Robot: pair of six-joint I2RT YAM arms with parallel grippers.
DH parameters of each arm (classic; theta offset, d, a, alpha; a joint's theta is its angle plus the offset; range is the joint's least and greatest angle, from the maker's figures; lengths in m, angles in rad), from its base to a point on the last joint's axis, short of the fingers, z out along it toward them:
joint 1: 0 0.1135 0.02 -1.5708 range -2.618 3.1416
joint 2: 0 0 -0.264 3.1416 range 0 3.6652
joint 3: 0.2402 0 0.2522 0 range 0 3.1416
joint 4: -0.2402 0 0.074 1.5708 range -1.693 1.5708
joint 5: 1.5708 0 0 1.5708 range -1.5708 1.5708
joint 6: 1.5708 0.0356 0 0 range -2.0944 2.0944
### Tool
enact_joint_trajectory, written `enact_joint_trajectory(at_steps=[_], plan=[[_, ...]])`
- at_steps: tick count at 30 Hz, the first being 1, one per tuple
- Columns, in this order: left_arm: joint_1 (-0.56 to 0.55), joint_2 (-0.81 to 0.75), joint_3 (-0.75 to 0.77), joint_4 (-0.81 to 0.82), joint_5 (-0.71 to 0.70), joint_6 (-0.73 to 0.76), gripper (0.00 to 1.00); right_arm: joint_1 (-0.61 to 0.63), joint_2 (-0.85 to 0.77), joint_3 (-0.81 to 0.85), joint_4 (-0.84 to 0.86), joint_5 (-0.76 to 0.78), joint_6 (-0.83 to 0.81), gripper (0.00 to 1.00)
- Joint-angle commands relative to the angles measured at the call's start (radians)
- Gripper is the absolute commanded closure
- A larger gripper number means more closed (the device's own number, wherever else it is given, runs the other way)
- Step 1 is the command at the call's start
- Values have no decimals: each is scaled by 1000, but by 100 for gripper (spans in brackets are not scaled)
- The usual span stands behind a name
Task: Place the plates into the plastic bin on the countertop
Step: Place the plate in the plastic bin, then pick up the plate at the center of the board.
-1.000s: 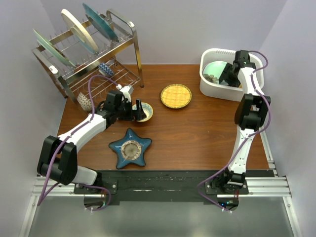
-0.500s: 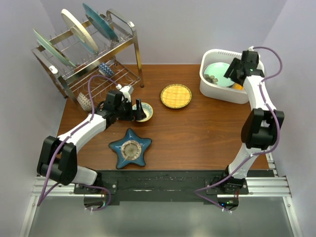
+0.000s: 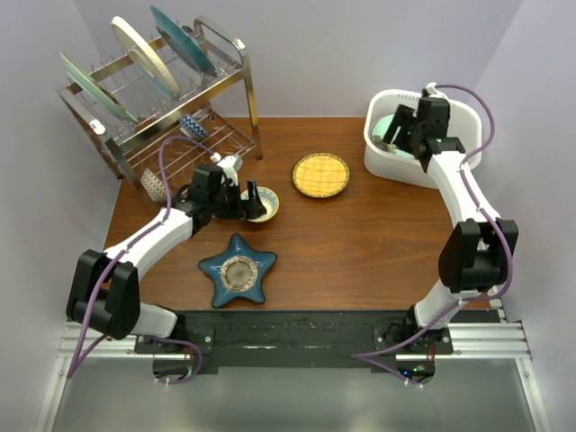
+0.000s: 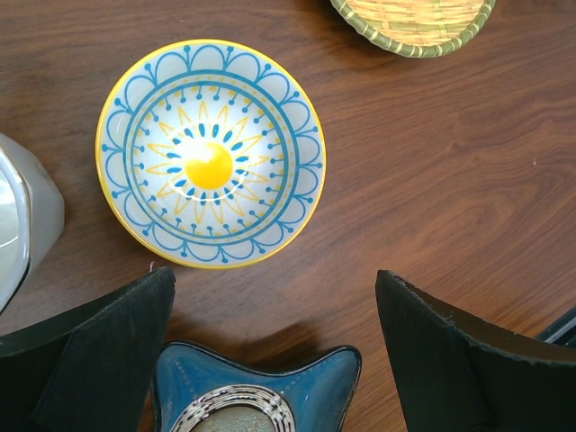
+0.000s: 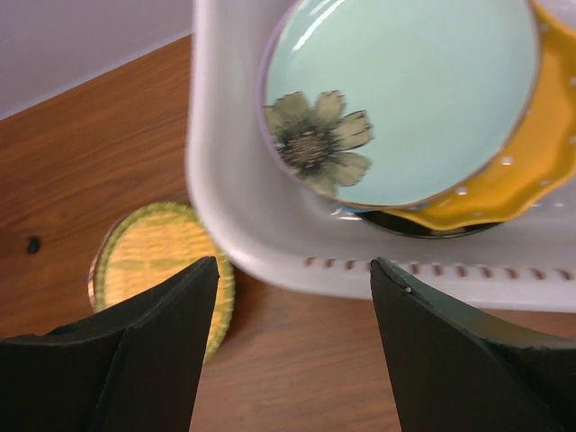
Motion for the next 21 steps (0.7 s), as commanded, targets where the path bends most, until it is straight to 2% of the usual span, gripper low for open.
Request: enact_joint_trajectory(at_steps=[1,5,12,21], plan=[[2,-27,-13,14,-15,24,2,40,-74,-40,72,-72,10,28],[2,-24,-18,18,-18,21,2,73,-103,-124,96,-102,21,28],[2,-20,-24,14,-21,19,2,116,-105,-180,96,-162,24,29],[2,-14,-28,21,-20,11,2,228,-71,-266,112,-208,39,30]])
